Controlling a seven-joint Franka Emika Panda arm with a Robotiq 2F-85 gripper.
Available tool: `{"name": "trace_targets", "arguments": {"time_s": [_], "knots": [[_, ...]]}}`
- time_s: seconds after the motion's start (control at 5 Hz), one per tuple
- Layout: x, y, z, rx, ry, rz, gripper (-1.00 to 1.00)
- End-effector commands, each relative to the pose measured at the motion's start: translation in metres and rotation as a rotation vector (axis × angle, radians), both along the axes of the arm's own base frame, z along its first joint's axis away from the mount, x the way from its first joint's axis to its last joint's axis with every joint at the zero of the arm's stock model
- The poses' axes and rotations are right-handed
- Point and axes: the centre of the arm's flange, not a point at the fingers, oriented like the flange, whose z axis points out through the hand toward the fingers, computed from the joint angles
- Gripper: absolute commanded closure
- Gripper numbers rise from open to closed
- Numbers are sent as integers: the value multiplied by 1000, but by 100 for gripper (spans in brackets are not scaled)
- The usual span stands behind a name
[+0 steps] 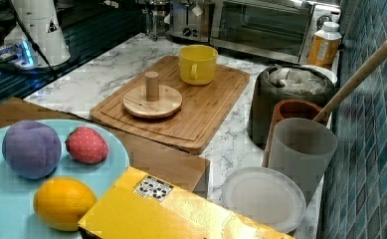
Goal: Put the tea in the cup.
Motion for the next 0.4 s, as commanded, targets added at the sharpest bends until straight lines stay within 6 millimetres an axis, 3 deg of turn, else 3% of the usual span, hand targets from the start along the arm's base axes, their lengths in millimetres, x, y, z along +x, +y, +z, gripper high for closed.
{"name": "trace_targets", "arguments": {"time_s": [0.2,0.4], "knots": [[-15,45,-71,18,153,193,100],[-15,42,-83,44,138,185,100]]}}
